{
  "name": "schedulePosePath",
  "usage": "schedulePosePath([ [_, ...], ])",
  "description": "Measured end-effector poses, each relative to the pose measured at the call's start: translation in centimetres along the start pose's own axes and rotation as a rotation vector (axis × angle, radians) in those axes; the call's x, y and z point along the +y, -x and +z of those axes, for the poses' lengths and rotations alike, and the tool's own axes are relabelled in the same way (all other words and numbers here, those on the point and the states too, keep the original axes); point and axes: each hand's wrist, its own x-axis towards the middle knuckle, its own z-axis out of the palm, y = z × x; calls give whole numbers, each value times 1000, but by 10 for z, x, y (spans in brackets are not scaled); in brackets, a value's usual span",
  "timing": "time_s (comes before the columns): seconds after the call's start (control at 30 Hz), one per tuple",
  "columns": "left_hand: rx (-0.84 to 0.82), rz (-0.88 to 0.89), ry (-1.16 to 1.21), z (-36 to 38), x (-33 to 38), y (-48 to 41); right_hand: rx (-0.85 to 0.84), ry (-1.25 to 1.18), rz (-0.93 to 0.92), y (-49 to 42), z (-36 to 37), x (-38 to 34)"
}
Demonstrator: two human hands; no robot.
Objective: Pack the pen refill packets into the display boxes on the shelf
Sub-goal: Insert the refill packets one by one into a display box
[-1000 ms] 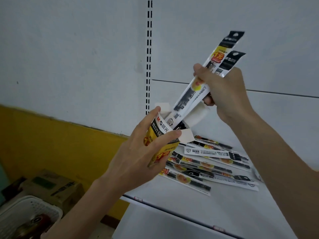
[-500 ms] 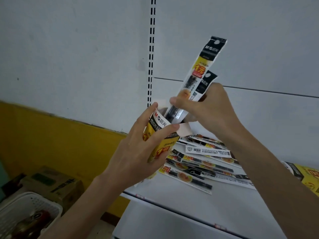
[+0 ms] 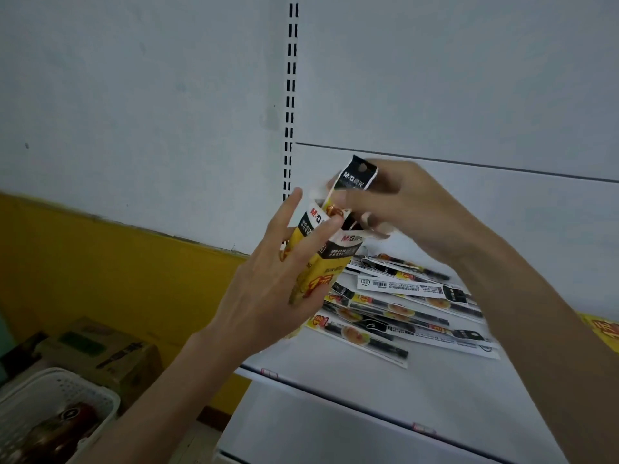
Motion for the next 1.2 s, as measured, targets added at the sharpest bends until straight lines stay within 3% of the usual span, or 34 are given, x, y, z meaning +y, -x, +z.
schedulePosePath([
  [0.1, 15, -61, 56, 1, -1, 1, 88, -115, -87, 1, -8, 2],
  [0.23, 21, -150, 210, 1, 3, -4, -12, 7, -96, 6, 9, 8],
  [0.4, 101, -396, 486, 1, 11, -5, -94, 132, -114, 17, 12, -3],
  [0.6, 110, -501, 497, 10, 10, -6, -121, 296, -261, 21, 24, 5],
  [0.7, 154, -552, 496, 8, -2, -4, 95, 39, -315, 24, 11, 21],
  [0.77, 183, -612, 531, 6, -8, -1, 306, -47, -254, 27, -1, 44],
  [0.8, 201, -635, 557, 5, -9, 1, 329, 43, -186, 29, -6, 57],
  [0.87, 219, -657, 596, 5, -12, 3, 117, 320, 27, 31, -7, 88],
  [0.97, 194, -641, 612, 6, -14, 4, -275, 524, 227, 35, 7, 130],
  [1.2, 210, -671, 633, 5, -19, 11, -185, 568, 357, 24, 7, 144],
])
